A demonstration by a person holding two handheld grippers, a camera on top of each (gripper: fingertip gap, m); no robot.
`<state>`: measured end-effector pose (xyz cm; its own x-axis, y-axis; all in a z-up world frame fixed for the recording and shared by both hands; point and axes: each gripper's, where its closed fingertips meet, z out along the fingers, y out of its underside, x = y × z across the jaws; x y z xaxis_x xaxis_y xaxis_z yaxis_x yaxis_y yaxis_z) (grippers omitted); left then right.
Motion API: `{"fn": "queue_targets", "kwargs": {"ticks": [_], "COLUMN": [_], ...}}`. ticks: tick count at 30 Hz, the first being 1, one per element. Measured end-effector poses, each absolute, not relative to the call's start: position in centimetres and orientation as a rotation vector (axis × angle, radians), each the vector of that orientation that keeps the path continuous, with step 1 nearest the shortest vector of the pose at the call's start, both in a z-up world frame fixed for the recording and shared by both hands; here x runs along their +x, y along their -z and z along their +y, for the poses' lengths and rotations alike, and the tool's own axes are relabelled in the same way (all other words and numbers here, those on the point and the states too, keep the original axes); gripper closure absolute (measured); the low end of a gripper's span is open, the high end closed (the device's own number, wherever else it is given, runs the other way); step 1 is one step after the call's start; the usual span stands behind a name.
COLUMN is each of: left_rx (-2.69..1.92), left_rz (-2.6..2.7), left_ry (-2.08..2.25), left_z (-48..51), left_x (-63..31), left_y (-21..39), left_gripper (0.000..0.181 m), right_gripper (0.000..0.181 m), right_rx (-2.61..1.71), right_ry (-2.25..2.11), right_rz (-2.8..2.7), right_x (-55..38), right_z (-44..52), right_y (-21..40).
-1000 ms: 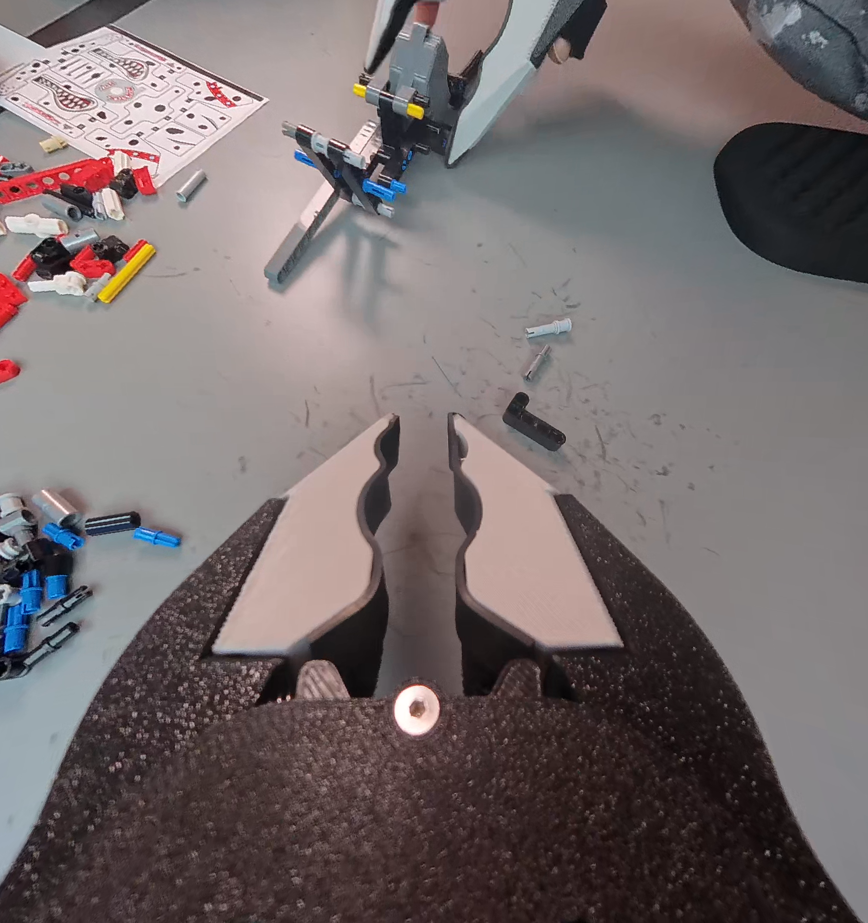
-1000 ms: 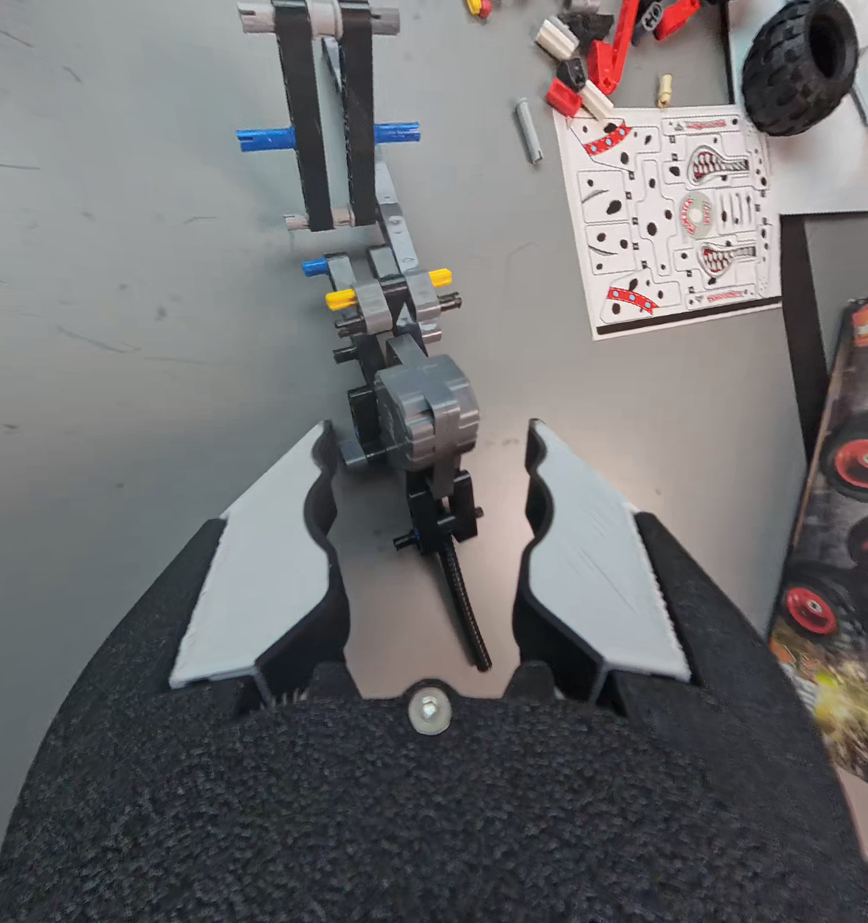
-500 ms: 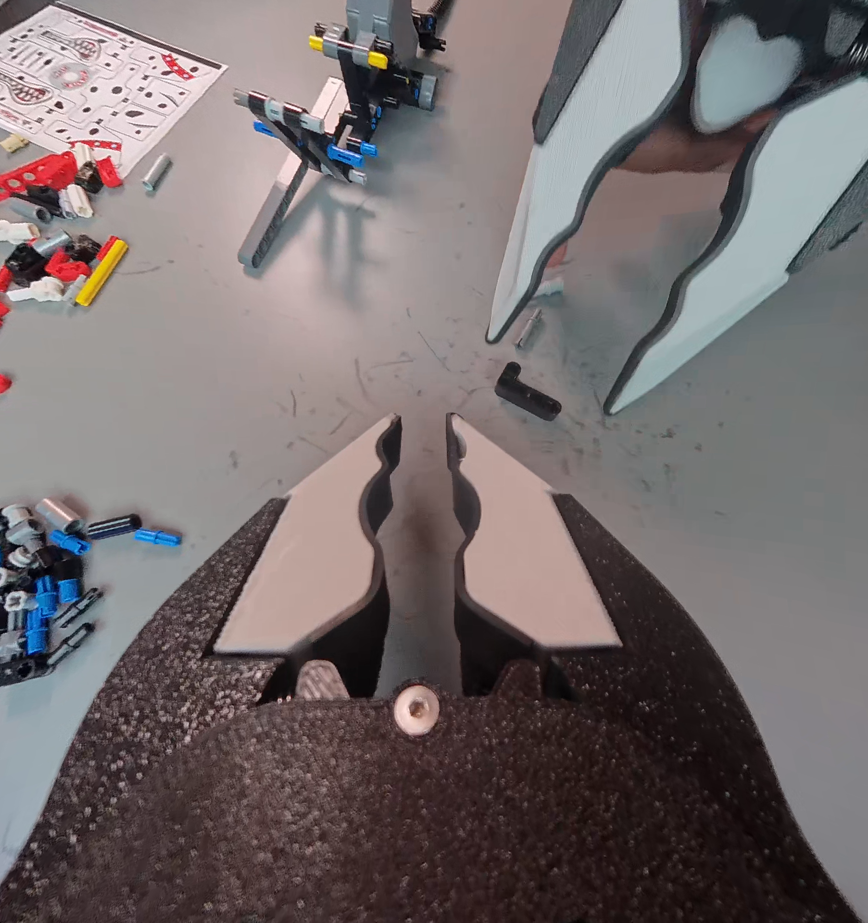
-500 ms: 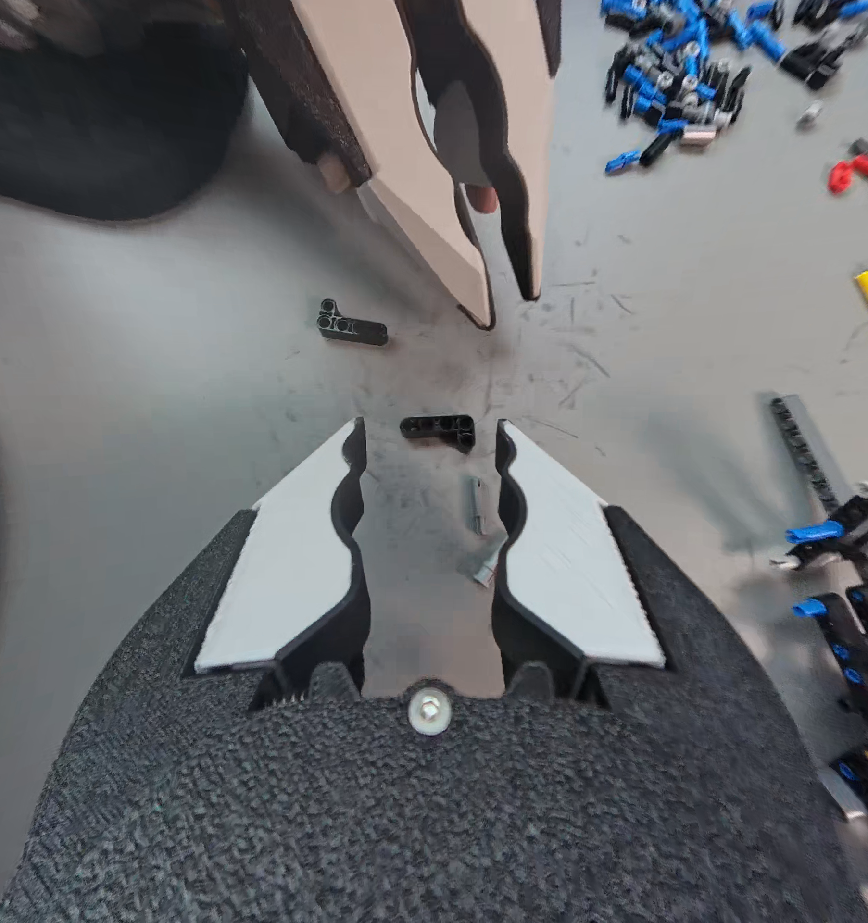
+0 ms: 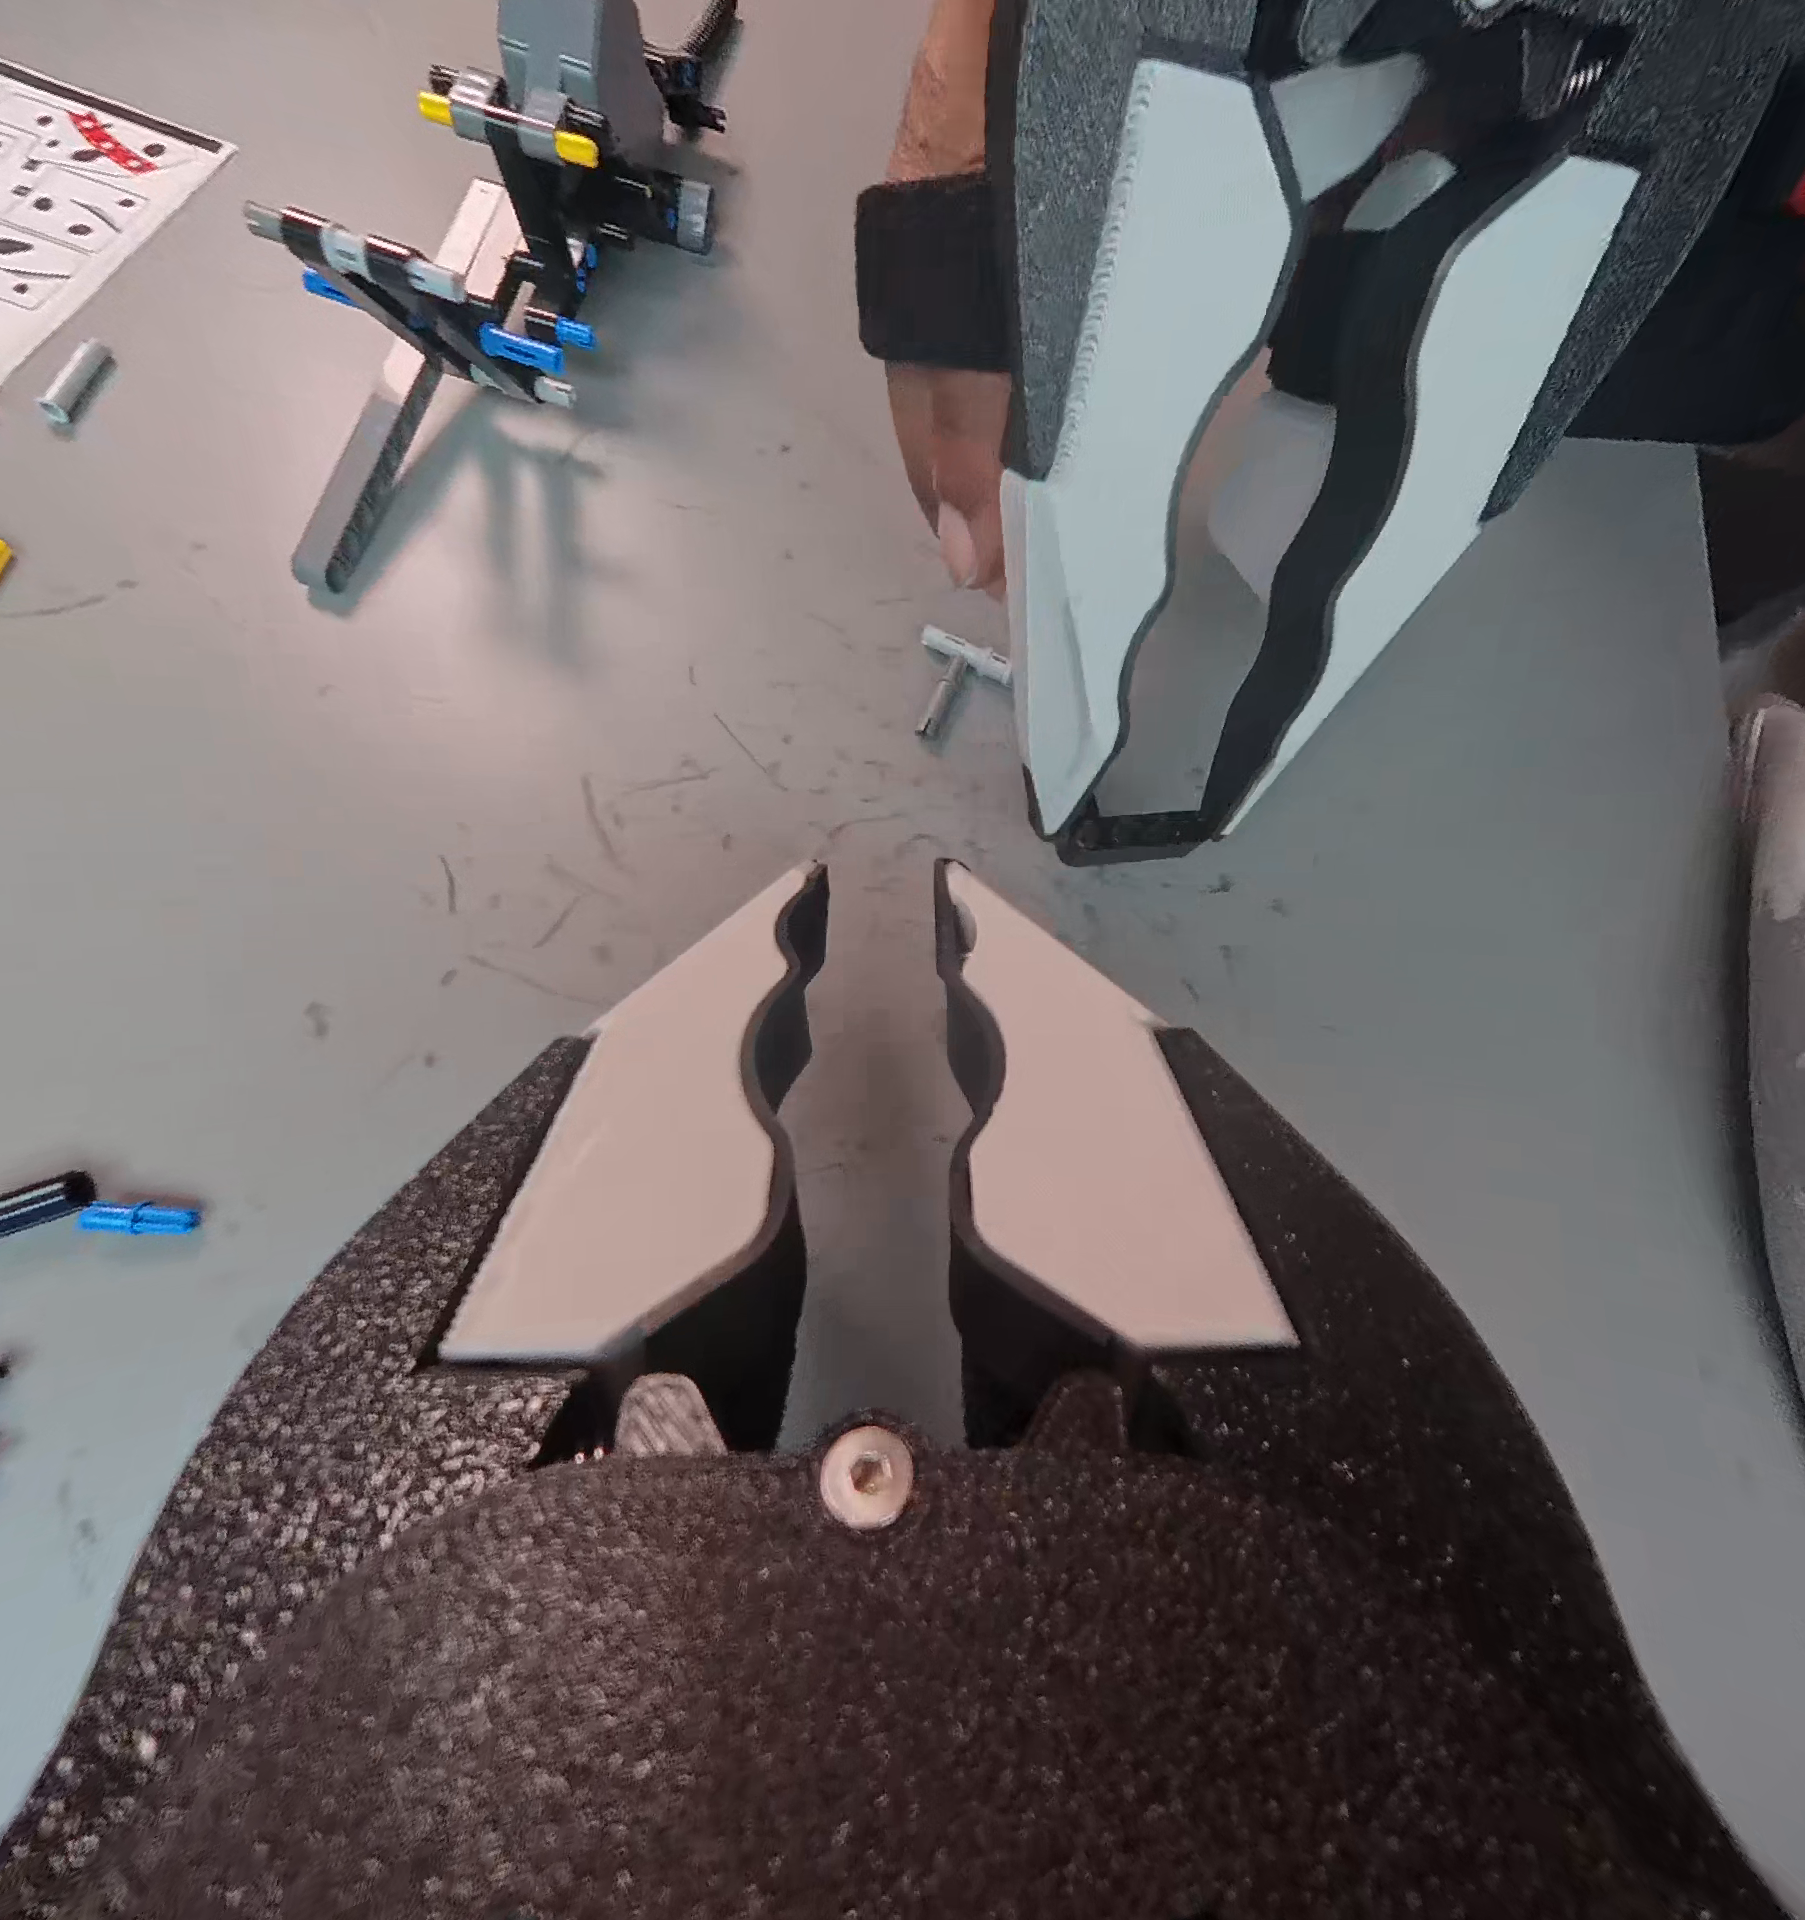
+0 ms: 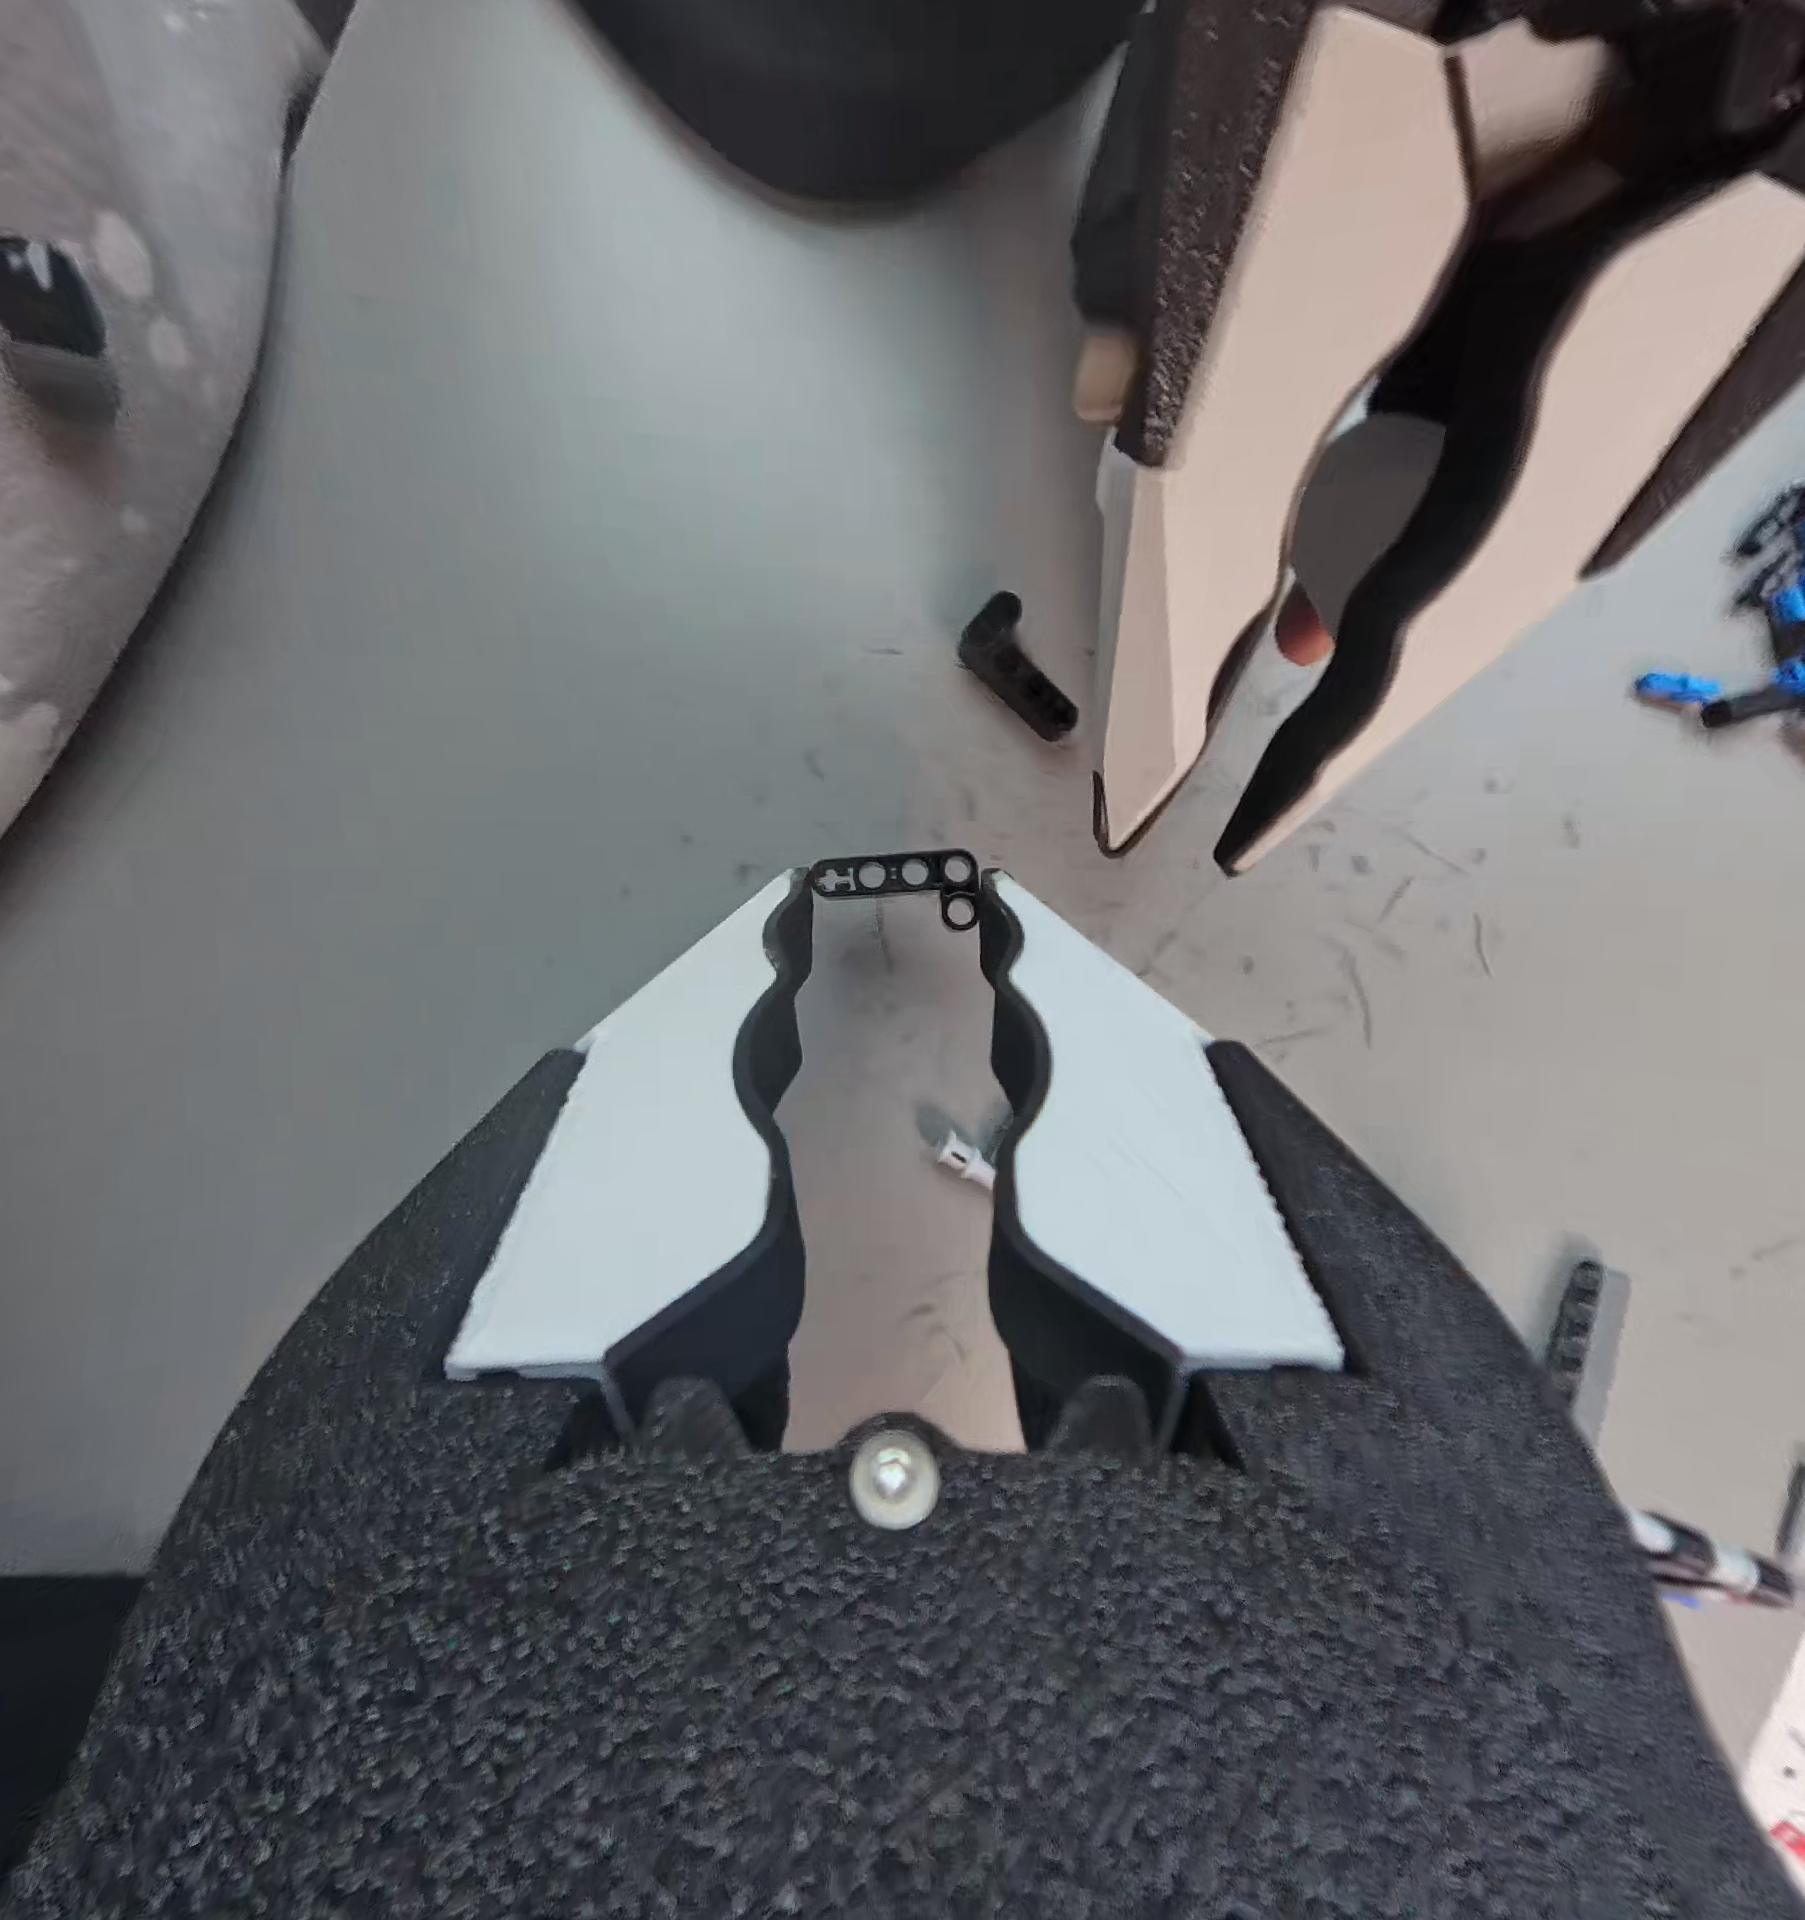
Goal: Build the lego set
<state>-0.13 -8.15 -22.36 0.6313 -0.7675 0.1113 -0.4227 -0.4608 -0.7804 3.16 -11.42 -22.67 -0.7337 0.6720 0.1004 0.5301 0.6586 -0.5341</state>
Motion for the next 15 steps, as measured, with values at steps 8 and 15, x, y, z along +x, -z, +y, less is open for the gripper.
{"fn": "queue_targets", "kwargs": {"ticks": [8,15], "left_rx": [-2.114,-2.124], "left_rz": [0.985,1.0], "left_ry": [0.554,0.522], "left_z": [-8.5,-8.5], "left_x": [0.2,-0.3], "left_y": [23.0,23.2], "left_gripper": [0.158,0.158], "right_gripper": [0.149,0.147], "right_rx": [-0.698,-0.811], "right_ry": [-0.602,-0.638], "right_rz": [-2.812,-2.698], "right_x": [3.9,3.7], "right_z": [-12.7,-11.6], "right_y": [24.3,24.6]}}
